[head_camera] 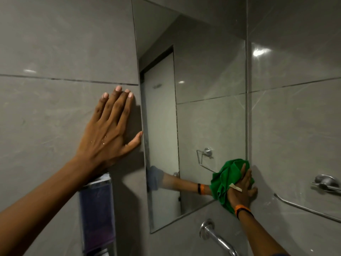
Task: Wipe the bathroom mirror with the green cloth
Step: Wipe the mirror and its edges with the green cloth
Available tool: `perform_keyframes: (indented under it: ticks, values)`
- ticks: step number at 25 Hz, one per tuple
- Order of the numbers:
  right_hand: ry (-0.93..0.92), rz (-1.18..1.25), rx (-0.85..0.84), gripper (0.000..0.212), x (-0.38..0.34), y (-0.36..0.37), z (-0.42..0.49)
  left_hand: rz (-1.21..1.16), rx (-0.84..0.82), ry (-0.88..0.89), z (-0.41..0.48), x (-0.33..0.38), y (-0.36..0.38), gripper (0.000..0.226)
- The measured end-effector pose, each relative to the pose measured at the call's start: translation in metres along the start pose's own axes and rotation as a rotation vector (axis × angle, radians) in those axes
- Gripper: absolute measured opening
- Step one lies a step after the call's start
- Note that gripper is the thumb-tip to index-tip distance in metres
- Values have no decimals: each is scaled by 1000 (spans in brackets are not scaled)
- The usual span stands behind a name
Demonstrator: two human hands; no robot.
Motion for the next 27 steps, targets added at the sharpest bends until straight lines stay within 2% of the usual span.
perform_keyframes:
  ticks: [5, 10, 13, 15, 23, 27]
  values:
    - [-149, 85, 159, 94, -52, -3, -48, -5, 21, 9, 0, 0, 1, 93]
    - [-290, 91, 171, 117, -98, 19, -104, -23, 32, -10, 0, -2, 0, 91]
    - [-440, 179, 246, 103, -126, 28, -136, -10, 26, -5, 1, 0, -2, 90]
    - [-515, 225, 285, 101, -141, 32, -154, 4, 27, -1, -1, 1, -2, 89]
    - [-597, 301, 294, 122, -197, 24, -188, 17, 18, -3, 0, 0, -1, 89]
    - [-602, 354, 327, 126, -218, 13, -184, -2, 16, -4, -1, 0, -3, 83]
Point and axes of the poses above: each hand's wrist, its own z-axis towards the middle knuckle, its own y-axis out of the palm, x = y × z, the point moved 8 cm from there along z, towards the middle knuckle, and after that the axes turned 11 degrees about -y, right-handed, at the moved point
